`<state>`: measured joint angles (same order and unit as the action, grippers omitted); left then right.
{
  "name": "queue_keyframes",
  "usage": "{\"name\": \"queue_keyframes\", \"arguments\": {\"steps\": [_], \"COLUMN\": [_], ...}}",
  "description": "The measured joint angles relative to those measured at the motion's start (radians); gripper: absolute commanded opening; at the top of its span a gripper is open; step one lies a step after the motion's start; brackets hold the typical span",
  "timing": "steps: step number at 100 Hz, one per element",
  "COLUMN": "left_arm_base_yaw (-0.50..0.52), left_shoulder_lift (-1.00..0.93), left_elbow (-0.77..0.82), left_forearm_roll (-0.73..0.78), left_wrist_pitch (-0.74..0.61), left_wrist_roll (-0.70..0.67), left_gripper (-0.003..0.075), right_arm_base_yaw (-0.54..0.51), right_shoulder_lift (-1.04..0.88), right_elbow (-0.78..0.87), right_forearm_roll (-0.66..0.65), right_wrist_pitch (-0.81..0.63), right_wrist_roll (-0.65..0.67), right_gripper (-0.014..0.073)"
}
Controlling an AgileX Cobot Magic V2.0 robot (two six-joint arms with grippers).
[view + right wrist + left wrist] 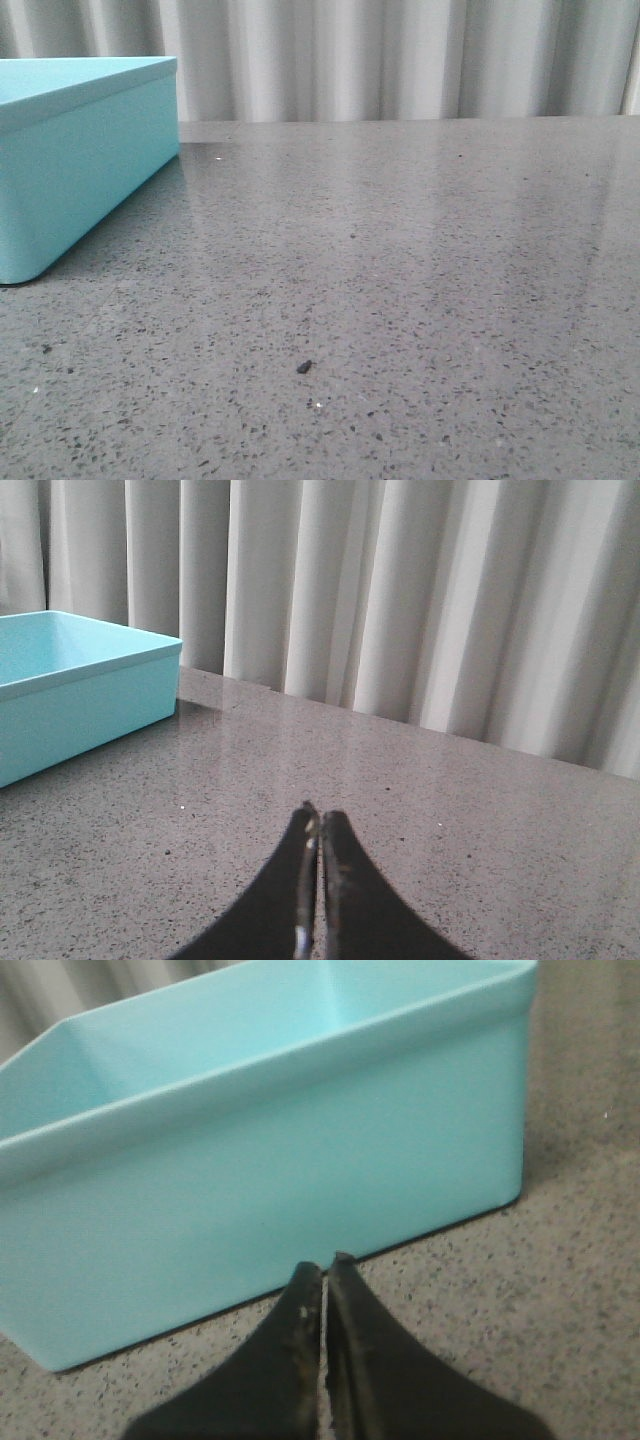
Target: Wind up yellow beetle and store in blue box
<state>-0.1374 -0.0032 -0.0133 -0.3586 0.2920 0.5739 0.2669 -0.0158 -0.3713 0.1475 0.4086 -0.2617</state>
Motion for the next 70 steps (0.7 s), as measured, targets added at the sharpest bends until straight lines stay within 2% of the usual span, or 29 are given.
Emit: {"name": "queue_keyframes", "arguments": {"steps": [28, 45, 70], "left_arm_base_yaw": [0.0, 0.0, 0.0], "left_shoulder_lift": [0.0, 0.0, 0.0], "left_elbow": [0.011, 0.011, 0.011], "left_forearm_roll": [0.036, 0.057, 0.158], "left_wrist_pitch": [-0.023, -0.025, -0.025], "left_wrist_roll": [0.0, 0.0, 0.0], "left_gripper": [-0.0021, -0.0021, -0.0021], "right_arm_base_yaw": [0.0, 0.0, 0.0], "right_shoulder_lift": [0.0, 0.0, 0.0], "right_elbow": [0.0, 0.003, 0.104], "right_forearm_roll": [0.002, 0.002, 0.002], "right_wrist_pitch": [0.0, 0.061, 0.075], "right_wrist_roll": [0.001, 0.001, 0.001], "right_gripper": [-0.0041, -0.0041, -0.0041]}}
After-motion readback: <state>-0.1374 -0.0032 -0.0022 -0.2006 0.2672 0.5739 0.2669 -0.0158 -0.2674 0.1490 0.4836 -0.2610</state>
